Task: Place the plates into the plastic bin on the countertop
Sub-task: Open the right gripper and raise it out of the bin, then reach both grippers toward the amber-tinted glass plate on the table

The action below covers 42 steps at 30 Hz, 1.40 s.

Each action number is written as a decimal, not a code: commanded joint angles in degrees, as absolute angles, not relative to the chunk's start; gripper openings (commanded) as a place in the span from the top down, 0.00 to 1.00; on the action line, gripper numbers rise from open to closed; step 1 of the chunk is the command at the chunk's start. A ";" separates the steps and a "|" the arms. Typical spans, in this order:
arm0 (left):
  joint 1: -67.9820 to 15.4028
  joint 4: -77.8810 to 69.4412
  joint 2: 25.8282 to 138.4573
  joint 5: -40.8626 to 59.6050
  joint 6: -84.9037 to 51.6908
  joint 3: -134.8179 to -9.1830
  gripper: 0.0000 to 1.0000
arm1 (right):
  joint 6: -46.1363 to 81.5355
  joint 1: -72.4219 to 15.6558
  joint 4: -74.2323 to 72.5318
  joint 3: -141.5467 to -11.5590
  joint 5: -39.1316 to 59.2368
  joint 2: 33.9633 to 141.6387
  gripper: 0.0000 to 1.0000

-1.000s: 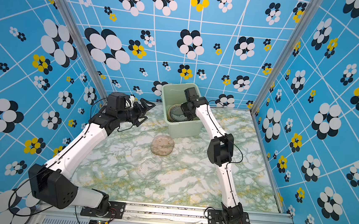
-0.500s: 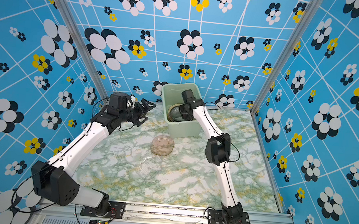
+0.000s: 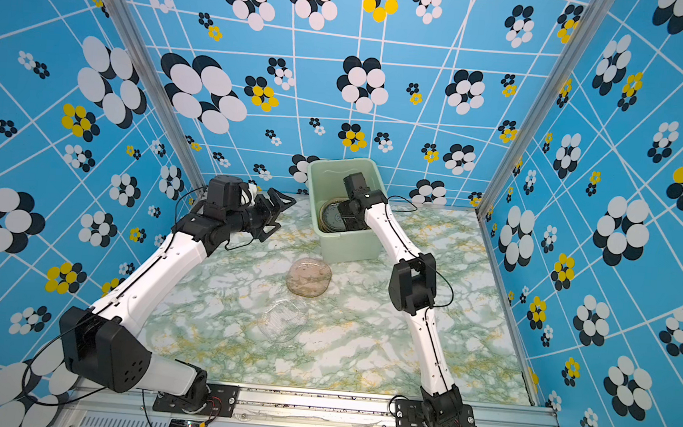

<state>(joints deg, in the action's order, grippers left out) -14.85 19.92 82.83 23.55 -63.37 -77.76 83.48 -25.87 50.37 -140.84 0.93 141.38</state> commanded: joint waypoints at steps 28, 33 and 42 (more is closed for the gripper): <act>-14.23 63.85 58.67 21.75 -26.68 -79.13 0.01 | 47.09 -38.94 63.47 -131.99 1.22 107.78 0.13; -14.24 59.64 57.88 24.64 -25.02 -71.84 0.01 | 51.75 -42.70 38.92 -95.36 4.83 87.87 0.15; -13.53 41.08 61.28 26.24 -28.32 -60.75 0.01 | 59.40 -43.59 20.83 -58.70 2.63 68.58 0.17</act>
